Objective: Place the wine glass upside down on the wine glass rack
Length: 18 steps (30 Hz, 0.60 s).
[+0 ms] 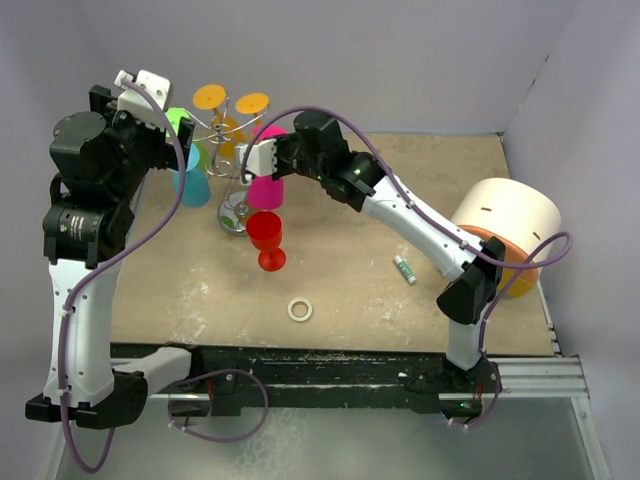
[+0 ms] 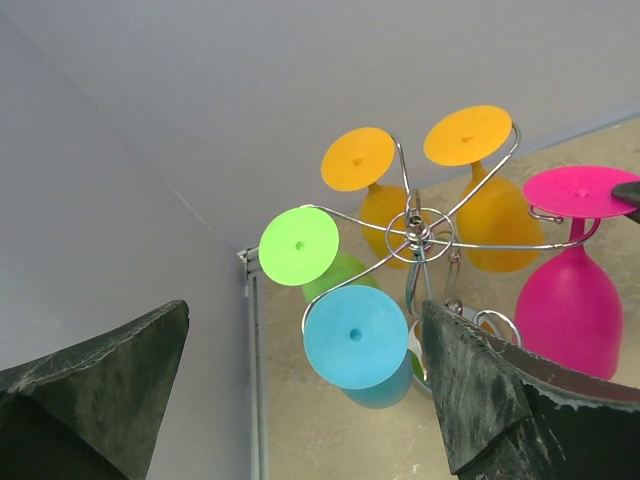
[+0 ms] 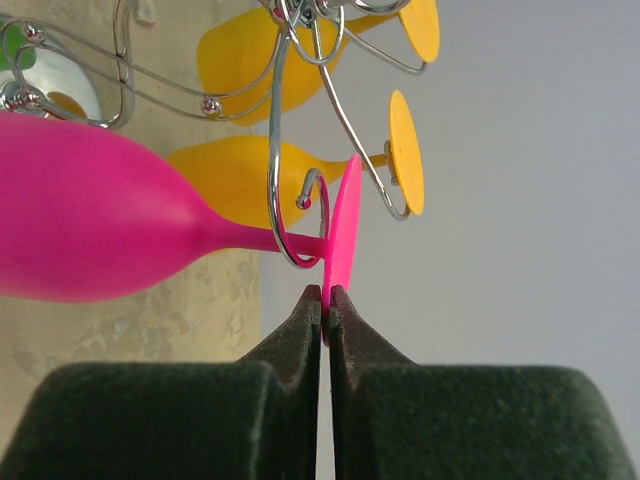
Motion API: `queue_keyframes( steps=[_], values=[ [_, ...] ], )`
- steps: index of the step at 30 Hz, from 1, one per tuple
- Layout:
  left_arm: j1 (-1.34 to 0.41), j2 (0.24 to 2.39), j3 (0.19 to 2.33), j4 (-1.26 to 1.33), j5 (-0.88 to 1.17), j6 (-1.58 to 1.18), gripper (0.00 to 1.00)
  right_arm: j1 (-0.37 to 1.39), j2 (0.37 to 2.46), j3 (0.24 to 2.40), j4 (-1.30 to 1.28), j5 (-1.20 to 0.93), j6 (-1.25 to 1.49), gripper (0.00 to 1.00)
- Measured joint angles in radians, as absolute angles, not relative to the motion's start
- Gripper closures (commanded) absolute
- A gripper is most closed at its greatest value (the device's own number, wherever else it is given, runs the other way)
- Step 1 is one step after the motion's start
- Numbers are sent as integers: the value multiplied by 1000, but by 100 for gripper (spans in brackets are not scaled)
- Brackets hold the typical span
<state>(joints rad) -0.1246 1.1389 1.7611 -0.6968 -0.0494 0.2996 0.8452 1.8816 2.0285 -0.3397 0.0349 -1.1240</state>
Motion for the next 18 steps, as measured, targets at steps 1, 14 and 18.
queue_keyframes(
  steps=[1,14,18],
  values=[
    [-124,1139,1760,-697,-40,301,1,845,1882,2027,-336,36,-1125,96],
    [-124,1125,1751,-714,60,334,1,845,1882,2020,-289,85,-1126,80],
    [-124,1112,1751,-721,73,338,1,845,1882,2014,-278,99,-1126,77]
  ],
)
